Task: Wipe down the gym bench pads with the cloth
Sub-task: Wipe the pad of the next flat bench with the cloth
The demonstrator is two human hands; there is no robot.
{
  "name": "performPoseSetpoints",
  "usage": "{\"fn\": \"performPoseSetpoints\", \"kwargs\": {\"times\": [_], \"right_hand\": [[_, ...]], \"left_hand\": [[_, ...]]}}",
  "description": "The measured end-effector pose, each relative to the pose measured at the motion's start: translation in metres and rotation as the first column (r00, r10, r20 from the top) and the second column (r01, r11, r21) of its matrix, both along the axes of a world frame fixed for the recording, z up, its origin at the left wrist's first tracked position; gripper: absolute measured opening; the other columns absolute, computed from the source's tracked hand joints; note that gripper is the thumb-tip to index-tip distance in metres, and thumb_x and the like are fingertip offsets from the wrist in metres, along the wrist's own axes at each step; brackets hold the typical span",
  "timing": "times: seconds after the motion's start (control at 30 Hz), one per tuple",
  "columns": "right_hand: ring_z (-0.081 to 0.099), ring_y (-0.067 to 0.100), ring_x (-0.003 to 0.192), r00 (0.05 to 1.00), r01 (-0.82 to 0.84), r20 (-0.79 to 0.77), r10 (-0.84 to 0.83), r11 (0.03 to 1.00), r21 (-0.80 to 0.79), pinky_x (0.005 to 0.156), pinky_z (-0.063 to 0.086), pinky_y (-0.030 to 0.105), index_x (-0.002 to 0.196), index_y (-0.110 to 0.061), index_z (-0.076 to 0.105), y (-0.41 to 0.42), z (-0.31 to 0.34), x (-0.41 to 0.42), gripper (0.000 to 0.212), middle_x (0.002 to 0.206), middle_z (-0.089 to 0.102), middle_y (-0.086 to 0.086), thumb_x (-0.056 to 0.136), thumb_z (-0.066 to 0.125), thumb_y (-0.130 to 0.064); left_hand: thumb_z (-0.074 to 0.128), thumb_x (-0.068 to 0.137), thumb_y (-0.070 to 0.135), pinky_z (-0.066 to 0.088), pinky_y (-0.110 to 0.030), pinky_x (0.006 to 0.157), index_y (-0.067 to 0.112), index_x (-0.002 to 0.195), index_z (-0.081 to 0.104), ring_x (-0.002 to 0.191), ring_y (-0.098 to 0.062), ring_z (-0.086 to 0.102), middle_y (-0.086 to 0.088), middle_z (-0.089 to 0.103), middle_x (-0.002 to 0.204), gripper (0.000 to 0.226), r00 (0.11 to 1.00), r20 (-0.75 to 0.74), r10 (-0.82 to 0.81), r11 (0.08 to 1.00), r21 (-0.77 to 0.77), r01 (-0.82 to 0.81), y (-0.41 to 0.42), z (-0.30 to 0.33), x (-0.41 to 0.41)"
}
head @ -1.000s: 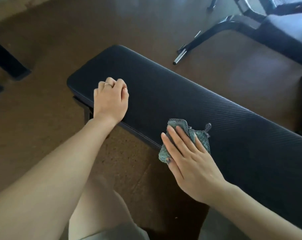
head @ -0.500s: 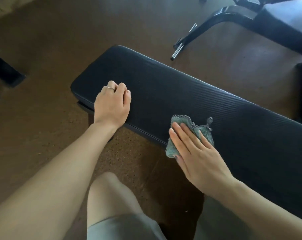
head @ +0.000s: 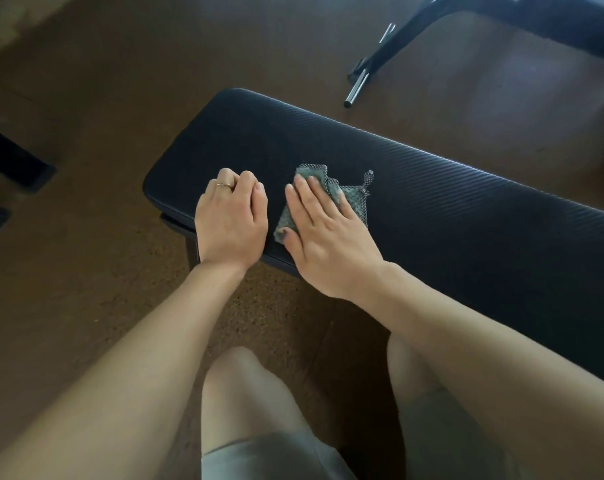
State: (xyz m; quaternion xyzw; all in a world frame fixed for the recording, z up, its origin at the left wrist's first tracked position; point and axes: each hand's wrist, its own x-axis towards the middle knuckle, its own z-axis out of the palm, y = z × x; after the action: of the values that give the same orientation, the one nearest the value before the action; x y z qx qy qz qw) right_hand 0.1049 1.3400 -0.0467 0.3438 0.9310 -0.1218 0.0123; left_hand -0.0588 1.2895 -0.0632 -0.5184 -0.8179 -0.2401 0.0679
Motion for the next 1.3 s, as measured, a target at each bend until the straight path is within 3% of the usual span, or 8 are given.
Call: {"fn": "performPoseSetpoints", "kwargs": {"times": [0.3,0.47,0.63,0.73,0.93,1.07,1.3], "right_hand": [[-0.031,0.002,0.15,0.996,-0.037,0.076,0.041,0.998,-0.044,0.127,-0.012,0.037,0.163,-0.031,-0.013,-0.011,0.009,0.084,0.066,0.169,-0.023,-0.014,0.105,0.006,-0.056],[-0.021,0.006,0.155,0.999,-0.043,0.026,0.044,0.999,-0.016,0.128,-0.01,0.037,0.165,-0.027,-0.004,0.014,0.006,0.054,0.067,0.171,-0.012,-0.011,0.105,0.008,-0.054],[-0.014,0.01,0.157,0.991,0.128,0.034,-0.126,0.989,-0.079,0.127,-0.009,0.039,0.166,-0.024,-0.002,0.088,0.01,-0.007,0.064,0.173,-0.009,-0.008,0.109,0.015,-0.049],[-0.015,0.012,0.157,0.986,0.167,0.037,-0.164,0.983,-0.079,0.127,-0.01,0.041,0.165,-0.02,-0.005,0.082,0.007,-0.018,0.065,0.173,-0.012,-0.005,0.109,0.015,-0.046],[-0.023,0.008,0.155,0.996,-0.094,-0.002,0.094,0.994,-0.049,0.126,-0.015,0.037,0.165,-0.023,-0.004,-0.005,0.012,0.043,0.065,0.17,-0.015,-0.008,0.109,0.02,-0.047],[-0.02,0.004,0.155,0.982,-0.188,-0.011,0.188,0.981,-0.039,0.125,-0.015,0.034,0.165,-0.029,0.0,0.021,0.009,0.035,0.064,0.171,-0.01,-0.013,0.107,0.016,-0.05],[-0.007,0.013,0.159,0.999,0.036,-0.005,-0.036,0.997,-0.061,0.129,-0.003,0.045,0.166,-0.026,0.005,0.125,0.004,-0.064,0.061,0.173,-0.002,-0.008,0.109,0.019,-0.043]], "left_hand": [[0.034,0.107,0.031,0.043,-0.038,0.069,0.011,0.094,0.057,0.08,-0.02,0.049,-0.004,0.052,0.092,0.033,1.0,0.002,-0.009,1.0,0.013,0.009,-0.001,0.0,-0.003],[0.034,0.107,0.031,0.036,-0.034,0.067,0.01,0.092,0.057,0.078,-0.017,0.044,-0.001,0.047,0.088,0.035,1.0,-0.025,-0.013,1.0,0.018,0.014,-0.001,-0.002,-0.003],[0.033,0.107,0.031,0.035,-0.032,0.068,0.011,0.093,0.059,0.078,-0.016,0.045,0.0,0.048,0.088,0.036,1.0,-0.018,-0.023,1.0,0.005,0.023,-0.001,0.0,-0.004],[0.033,0.107,0.031,0.036,-0.031,0.066,0.011,0.092,0.06,0.076,-0.016,0.046,0.0,0.047,0.086,0.036,0.999,-0.036,-0.008,1.0,0.0,0.008,0.0,0.001,-0.005],[0.036,0.108,0.031,0.042,-0.037,0.065,0.011,0.092,0.059,0.076,-0.018,0.046,0.0,0.045,0.087,0.034,0.999,-0.034,-0.011,0.999,-0.038,0.009,0.004,0.003,-0.004],[0.037,0.108,0.031,0.042,-0.039,0.065,0.012,0.089,0.057,0.076,-0.019,0.046,0.002,0.042,0.086,0.033,1.0,-0.025,-0.01,0.999,-0.046,0.009,0.004,0.002,-0.004],[0.037,0.108,0.03,0.037,-0.035,0.063,0.014,0.084,0.053,0.076,-0.019,0.047,0.002,0.043,0.084,0.033,0.999,-0.001,0.049,0.997,-0.064,-0.049,0.005,0.005,-0.002]]}}
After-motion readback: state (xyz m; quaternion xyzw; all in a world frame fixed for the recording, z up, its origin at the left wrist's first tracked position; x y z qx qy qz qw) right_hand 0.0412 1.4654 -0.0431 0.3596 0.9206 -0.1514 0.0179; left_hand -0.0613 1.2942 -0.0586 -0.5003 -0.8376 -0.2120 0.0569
